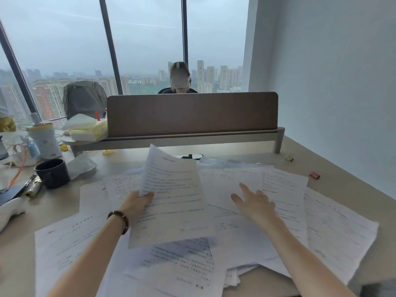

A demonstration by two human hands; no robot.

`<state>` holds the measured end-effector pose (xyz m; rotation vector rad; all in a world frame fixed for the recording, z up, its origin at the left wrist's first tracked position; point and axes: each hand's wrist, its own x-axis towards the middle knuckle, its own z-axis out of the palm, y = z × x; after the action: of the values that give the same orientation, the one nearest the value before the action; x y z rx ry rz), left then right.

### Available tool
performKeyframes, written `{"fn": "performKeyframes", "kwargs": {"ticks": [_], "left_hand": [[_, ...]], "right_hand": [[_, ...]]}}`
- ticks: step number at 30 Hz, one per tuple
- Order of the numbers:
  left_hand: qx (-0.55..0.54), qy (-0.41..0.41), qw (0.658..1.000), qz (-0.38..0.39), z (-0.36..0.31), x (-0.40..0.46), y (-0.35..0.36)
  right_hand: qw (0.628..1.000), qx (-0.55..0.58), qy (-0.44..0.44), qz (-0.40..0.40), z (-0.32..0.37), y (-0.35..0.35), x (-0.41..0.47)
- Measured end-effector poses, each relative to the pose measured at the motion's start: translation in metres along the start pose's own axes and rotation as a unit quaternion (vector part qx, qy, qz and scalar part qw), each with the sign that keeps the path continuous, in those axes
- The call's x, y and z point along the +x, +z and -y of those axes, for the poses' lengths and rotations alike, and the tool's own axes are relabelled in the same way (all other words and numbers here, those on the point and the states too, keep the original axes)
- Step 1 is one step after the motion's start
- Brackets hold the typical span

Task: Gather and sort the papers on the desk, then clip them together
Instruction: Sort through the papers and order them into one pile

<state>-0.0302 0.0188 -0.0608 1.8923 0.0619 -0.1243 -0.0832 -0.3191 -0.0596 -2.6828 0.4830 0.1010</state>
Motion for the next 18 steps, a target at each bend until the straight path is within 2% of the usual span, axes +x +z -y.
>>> {"fn": "performKeyframes", "kwargs": {"ticks": [2,6,14,18], "left_hand": [[0.017,-0.036,0.999,-0.004,0.011,0.002,-0.002],[0.011,-0.067,0.998,-0.006,0.022,0.004,0.000],[-0.033,-0.060,0.998,0.005,0.031,0.005,-0.001],[-0.035,-0.052,0.998,-0.007,0.030,0.003,0.001]], "right_hand": [[0.998,-0.049,0.014,0.027,-0.007,0.009,0.001],[0.993,-0.109,0.010,0.033,-0.007,0.021,0.006],[0.998,-0.052,0.028,0.010,-0.007,0.014,0.017],[0.996,-0.085,0.026,0.004,-0.011,0.019,0.019]]}}
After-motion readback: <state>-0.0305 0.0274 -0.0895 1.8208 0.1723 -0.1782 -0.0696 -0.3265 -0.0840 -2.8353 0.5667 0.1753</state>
